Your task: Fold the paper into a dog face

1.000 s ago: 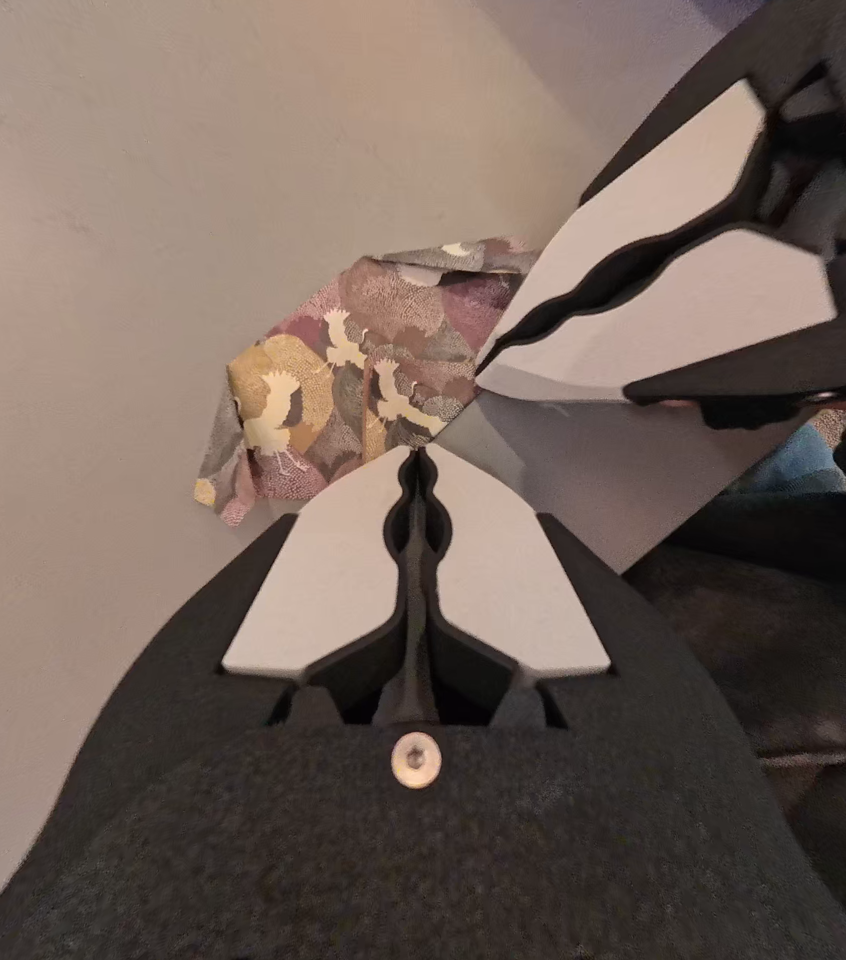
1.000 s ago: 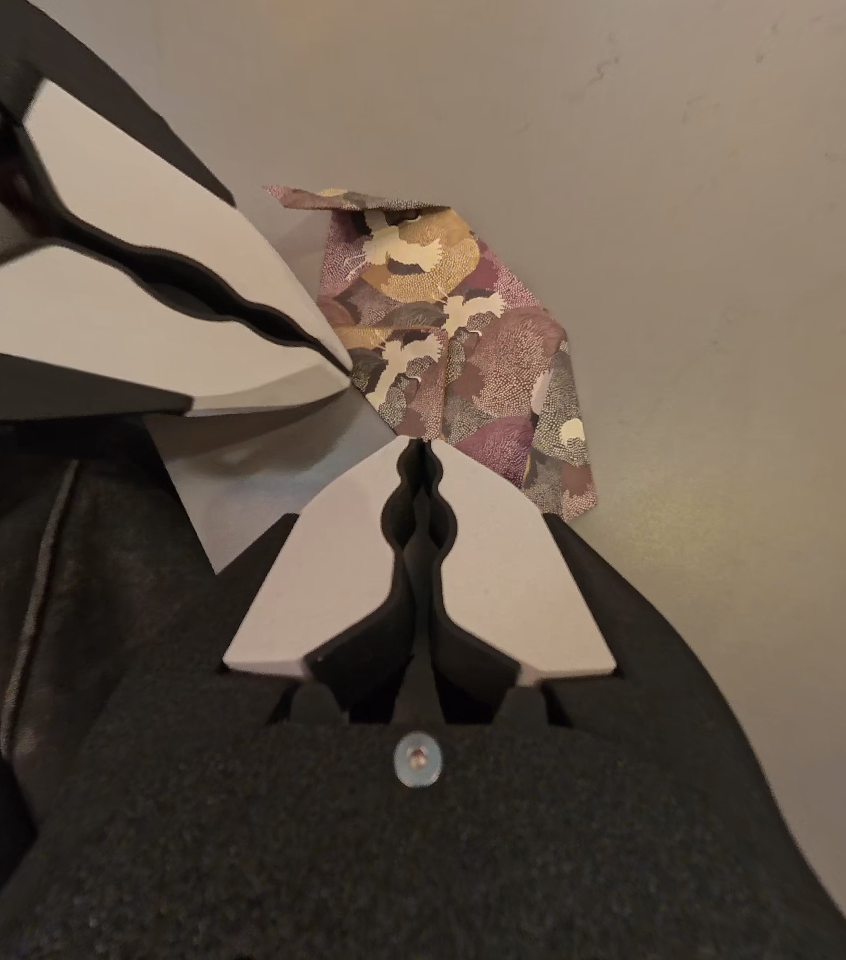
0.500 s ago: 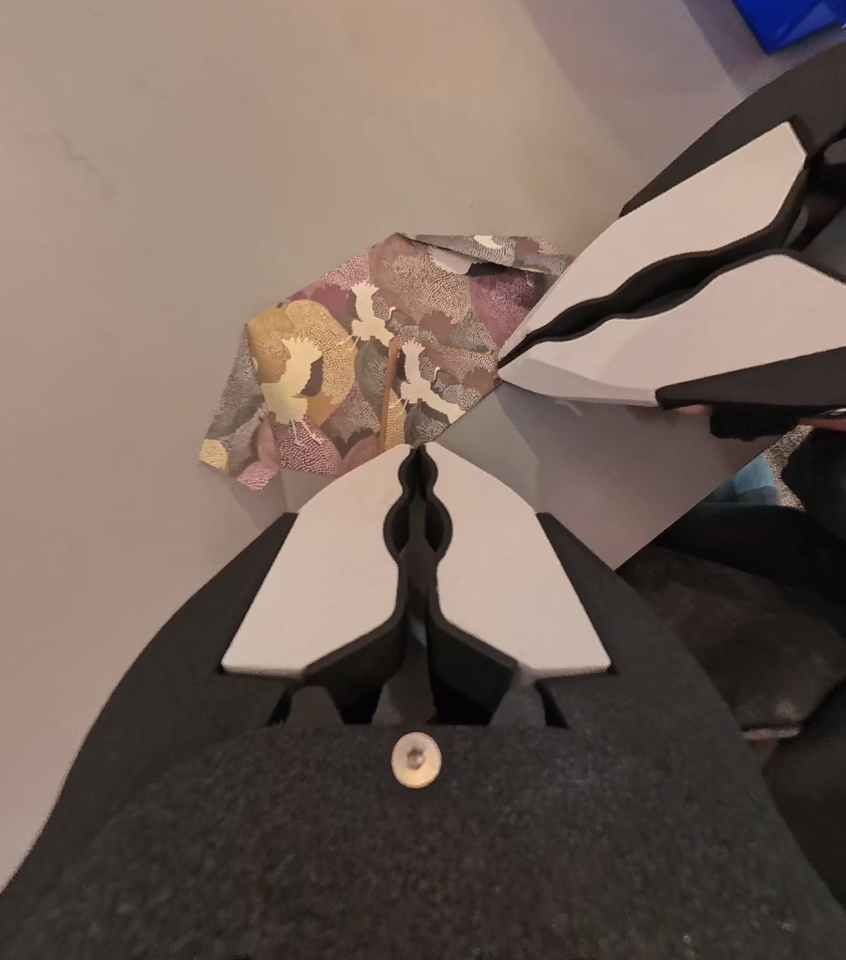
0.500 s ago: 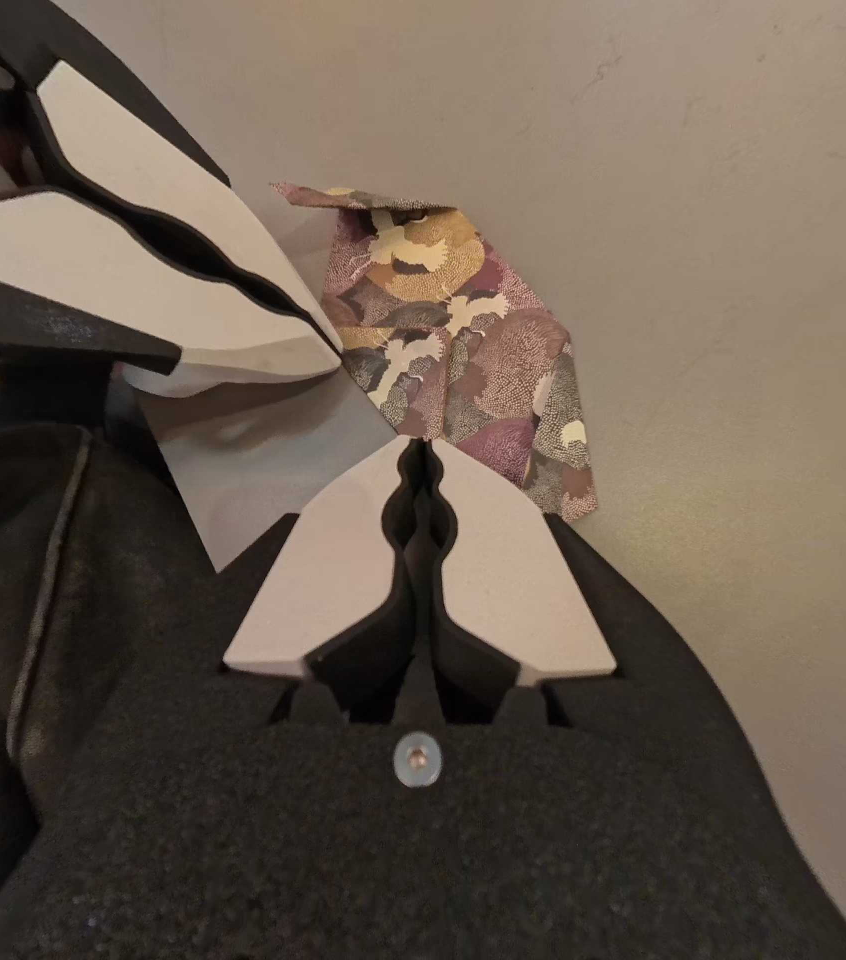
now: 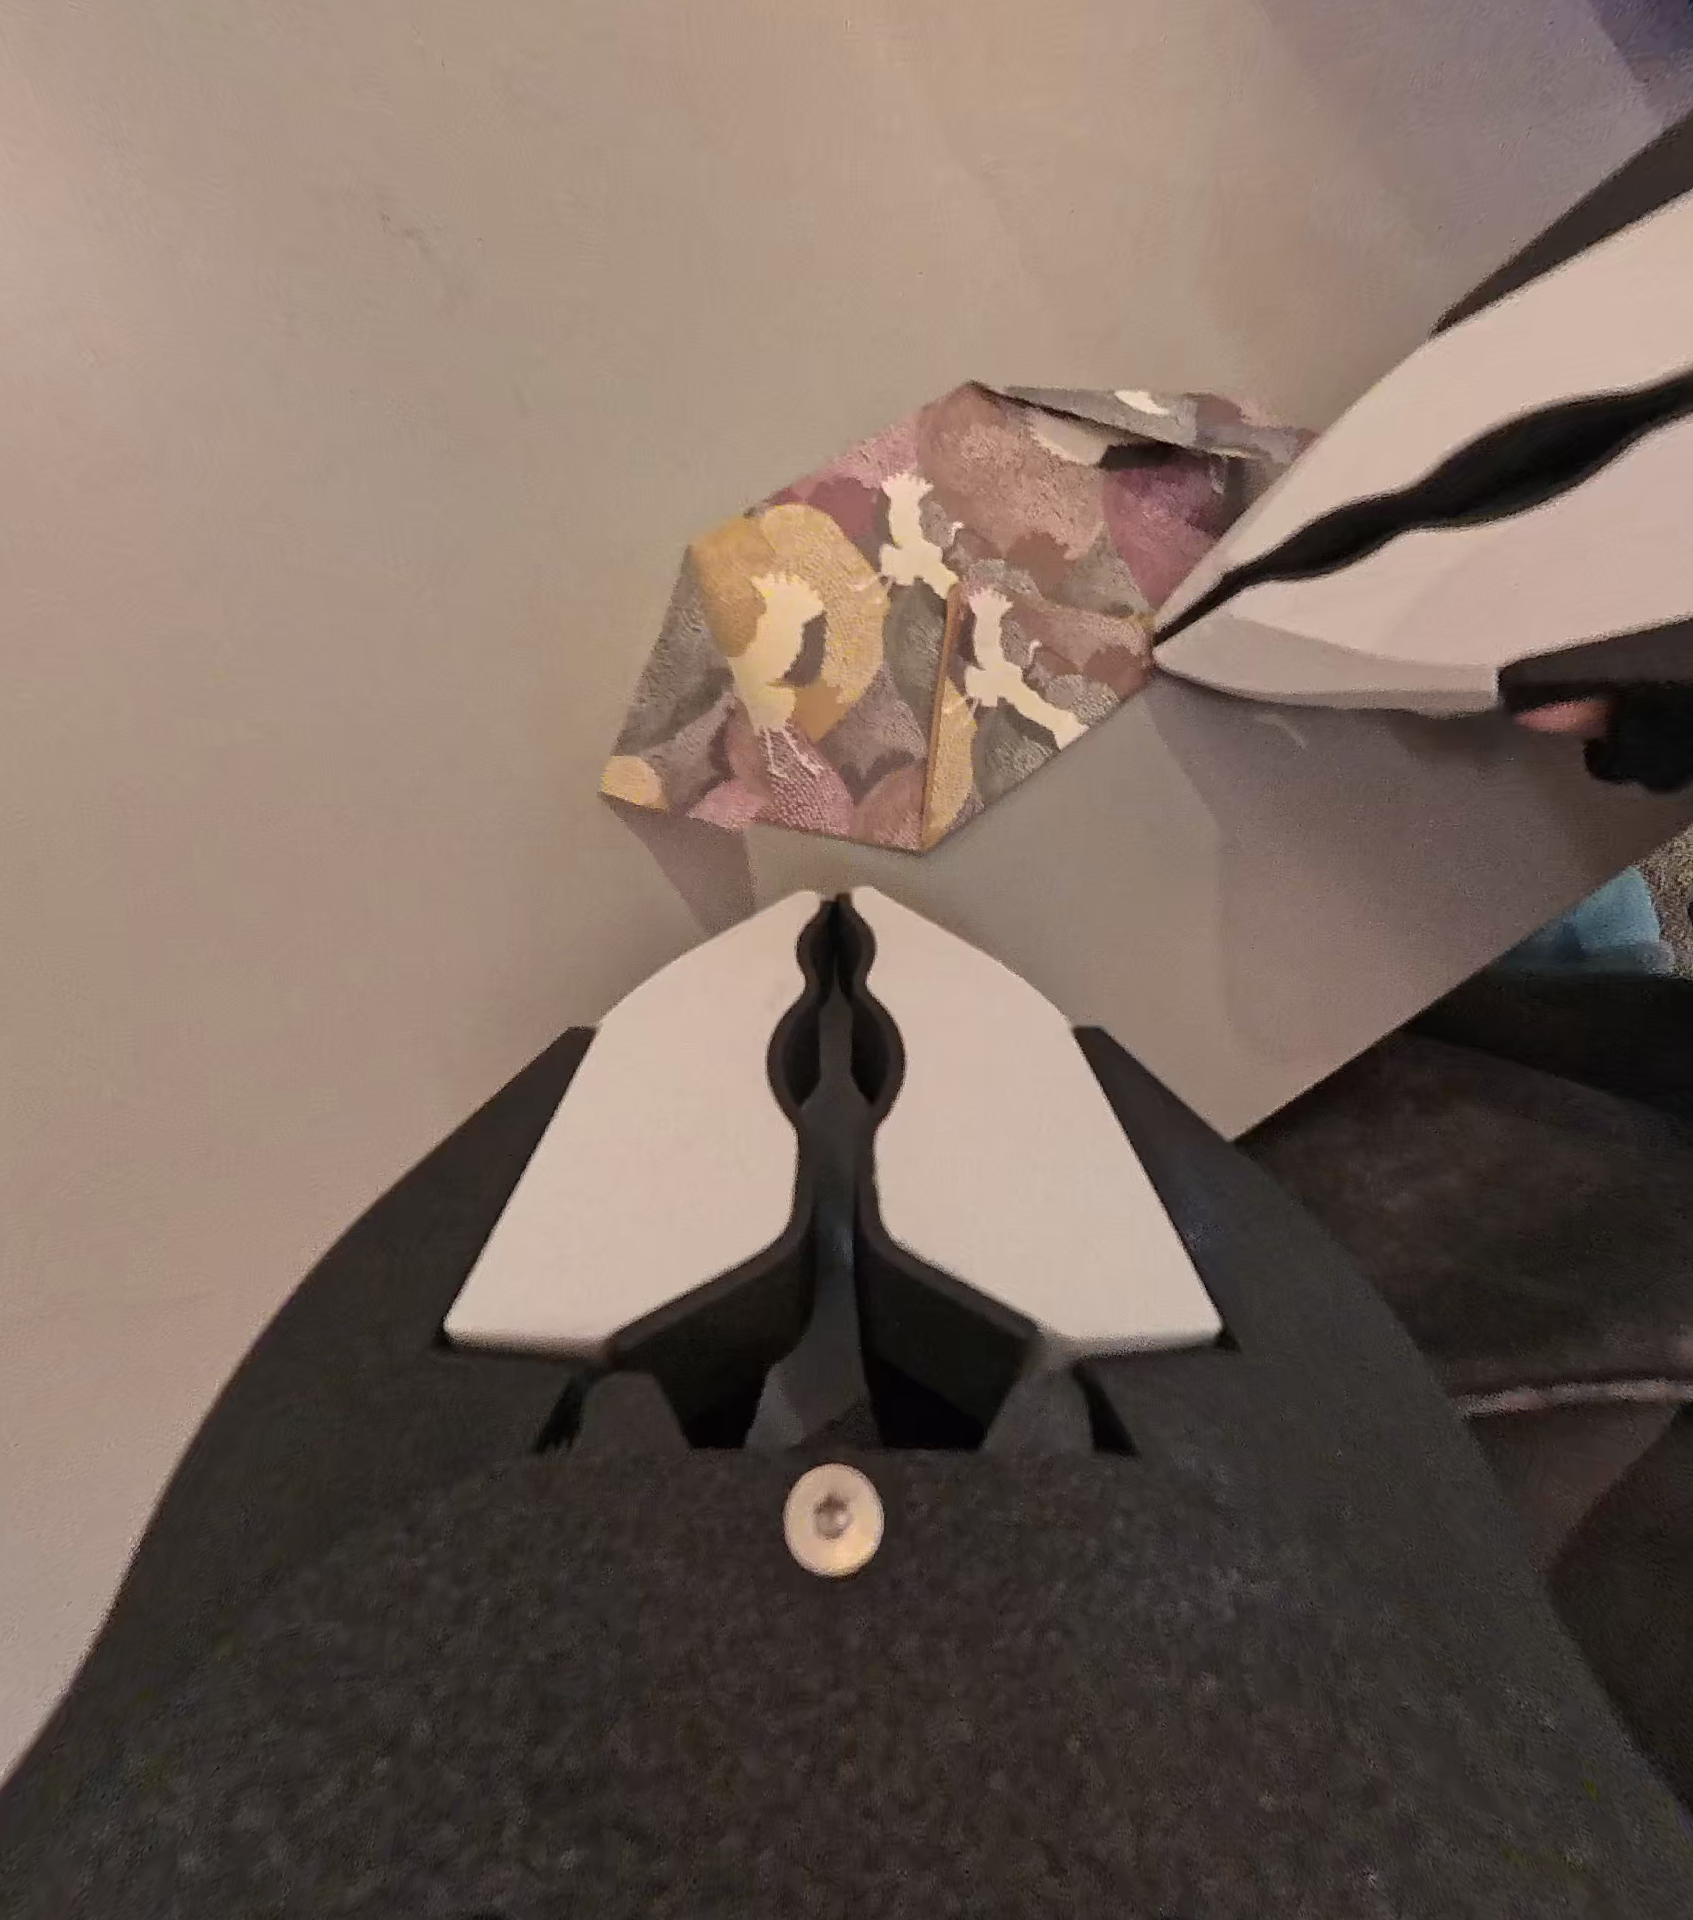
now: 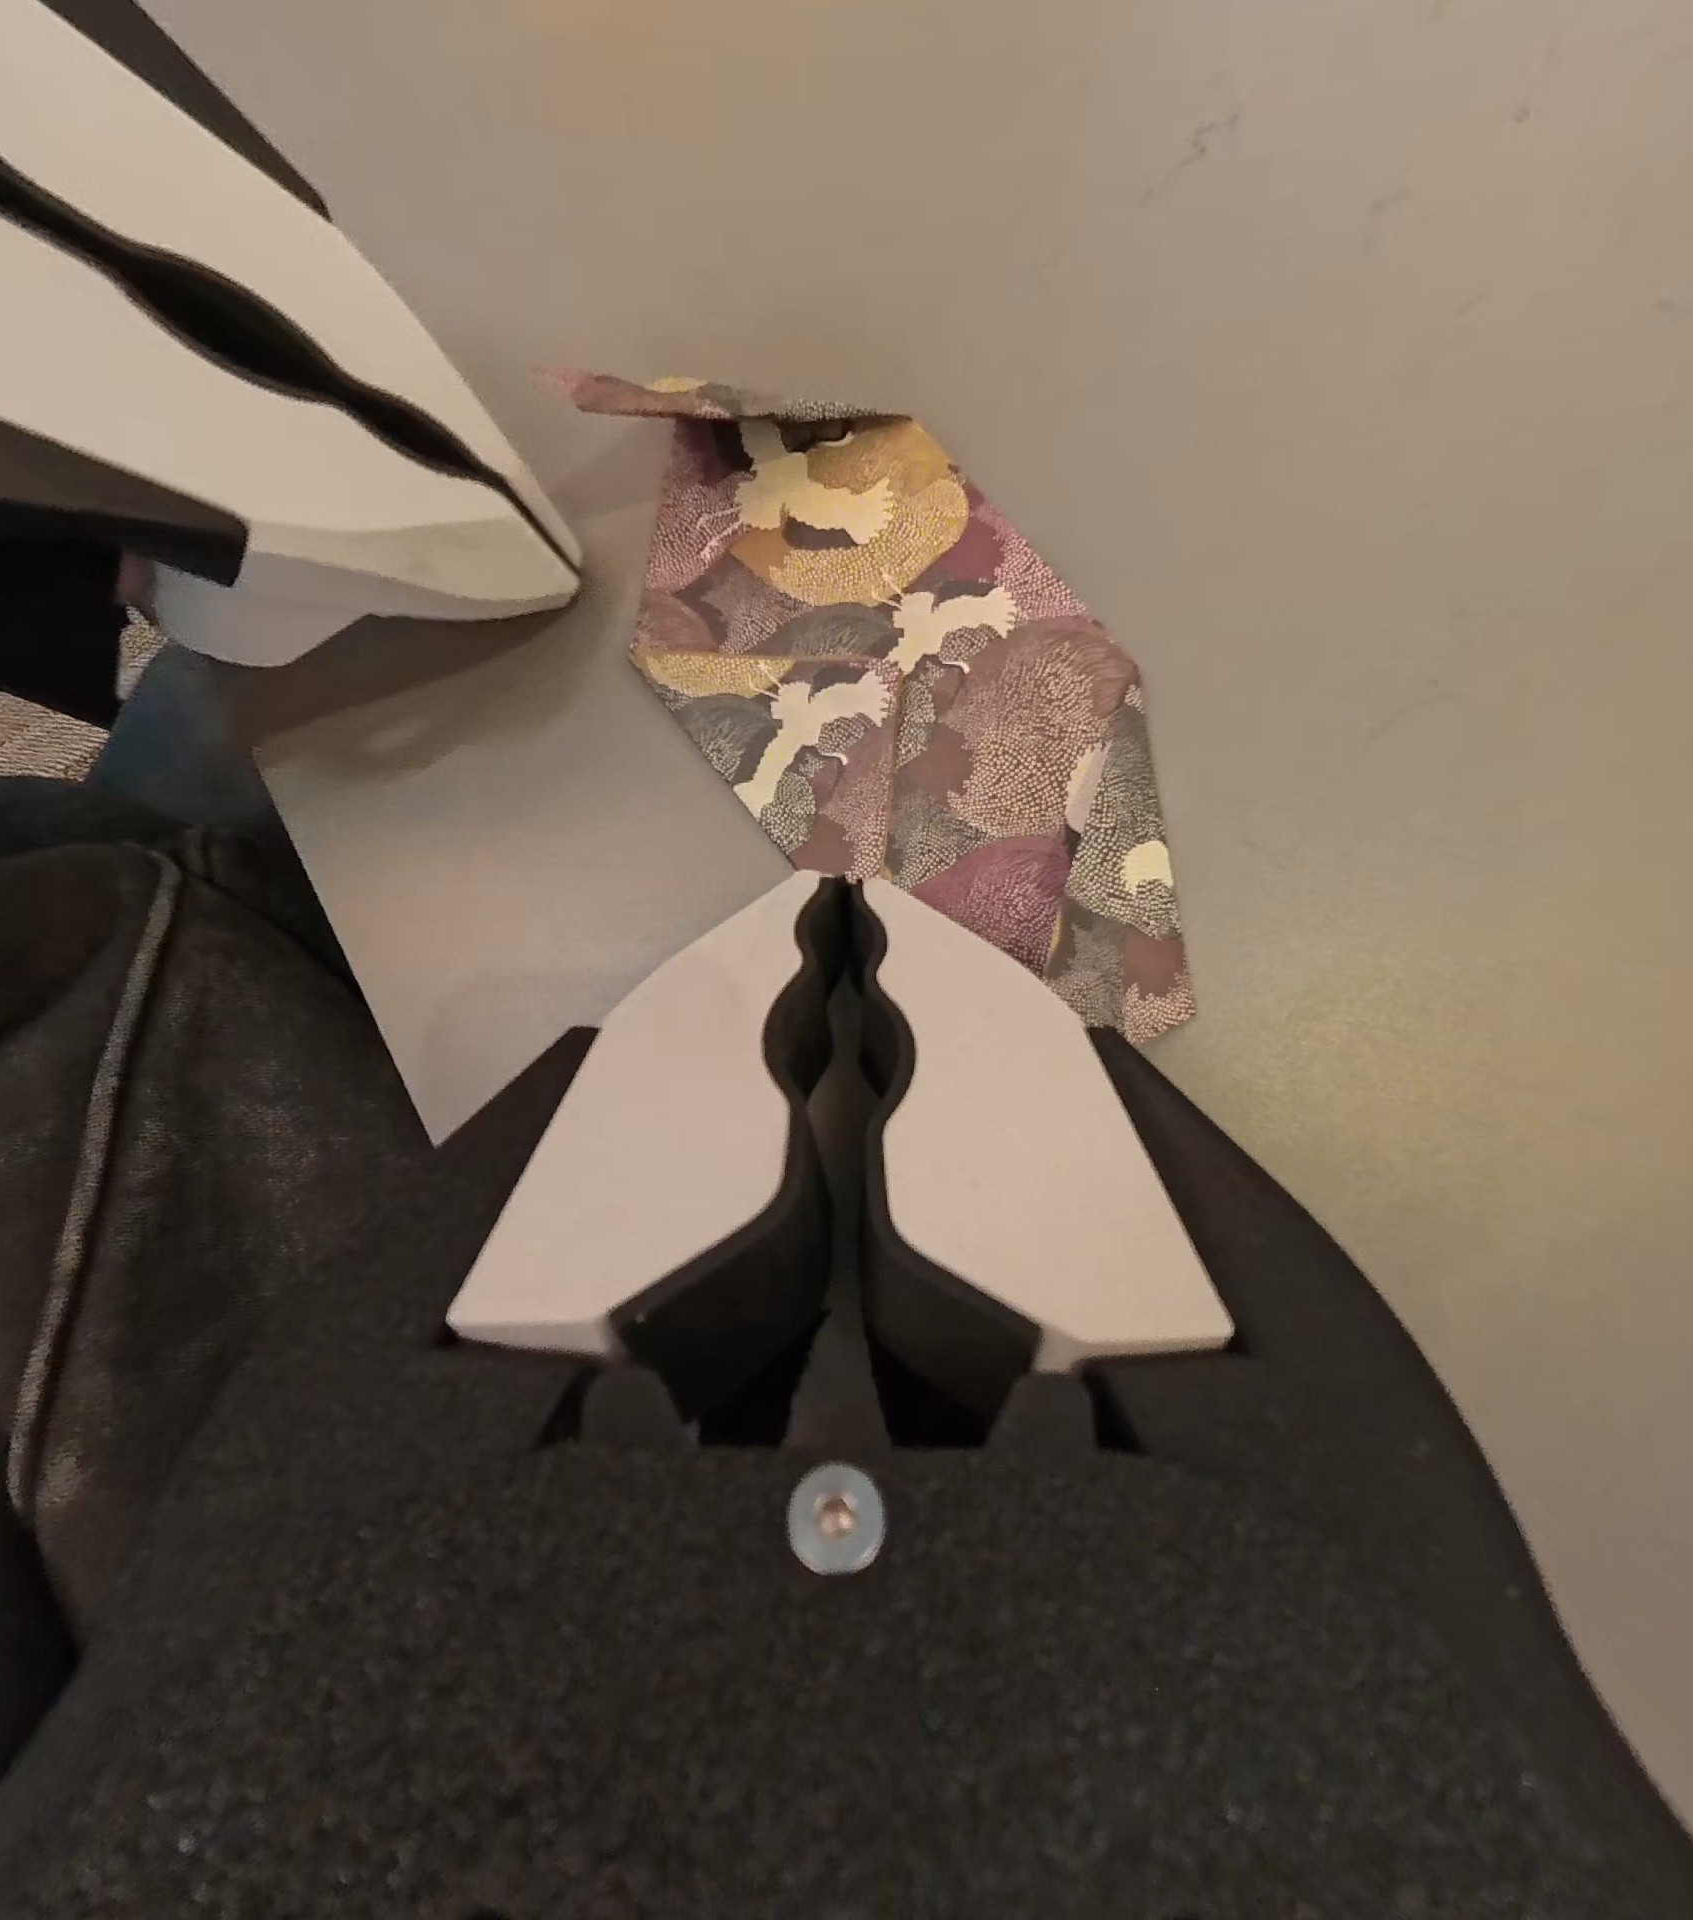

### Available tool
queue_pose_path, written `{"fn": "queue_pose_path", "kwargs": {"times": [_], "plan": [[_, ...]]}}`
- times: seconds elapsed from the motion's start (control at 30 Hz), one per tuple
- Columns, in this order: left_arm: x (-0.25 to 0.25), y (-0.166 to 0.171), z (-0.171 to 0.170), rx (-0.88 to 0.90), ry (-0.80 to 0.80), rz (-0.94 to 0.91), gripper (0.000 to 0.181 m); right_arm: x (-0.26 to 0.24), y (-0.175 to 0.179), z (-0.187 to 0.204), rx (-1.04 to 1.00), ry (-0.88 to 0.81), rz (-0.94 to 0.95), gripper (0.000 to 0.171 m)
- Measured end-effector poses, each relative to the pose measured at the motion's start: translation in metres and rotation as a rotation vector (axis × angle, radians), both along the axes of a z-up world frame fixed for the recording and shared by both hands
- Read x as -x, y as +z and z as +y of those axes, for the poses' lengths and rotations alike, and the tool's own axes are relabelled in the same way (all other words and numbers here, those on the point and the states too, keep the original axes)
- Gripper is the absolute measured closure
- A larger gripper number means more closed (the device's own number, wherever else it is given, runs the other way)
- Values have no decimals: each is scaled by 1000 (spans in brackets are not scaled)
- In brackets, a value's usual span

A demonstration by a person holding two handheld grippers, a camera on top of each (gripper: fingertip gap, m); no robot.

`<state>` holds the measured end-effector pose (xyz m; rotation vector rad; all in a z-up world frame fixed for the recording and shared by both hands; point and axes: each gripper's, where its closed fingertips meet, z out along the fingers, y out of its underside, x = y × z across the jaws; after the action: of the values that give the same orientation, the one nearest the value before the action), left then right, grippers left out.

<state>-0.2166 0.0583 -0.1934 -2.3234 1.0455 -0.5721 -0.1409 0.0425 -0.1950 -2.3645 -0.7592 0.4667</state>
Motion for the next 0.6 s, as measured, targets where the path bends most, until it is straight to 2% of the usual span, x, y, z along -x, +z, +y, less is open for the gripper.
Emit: {"fn": "queue_pose_path", "kwargs": {"times": [0.23,0.4,0.53,0.6], "plan": [[-16,16,-9,-104,-97,-11,181,0,5,1,-43,35,-55,171],[-7,34,-3,-182,-120,-45,181,-20,77,6,-235,-19,176,171],[5,39,4,-250,-153,-73,181,-42,71,-1,-273,-17,229,171],[10,35,7,-262,-157,-60,181,-39,60,-9,-222,-5,297,171]]}}
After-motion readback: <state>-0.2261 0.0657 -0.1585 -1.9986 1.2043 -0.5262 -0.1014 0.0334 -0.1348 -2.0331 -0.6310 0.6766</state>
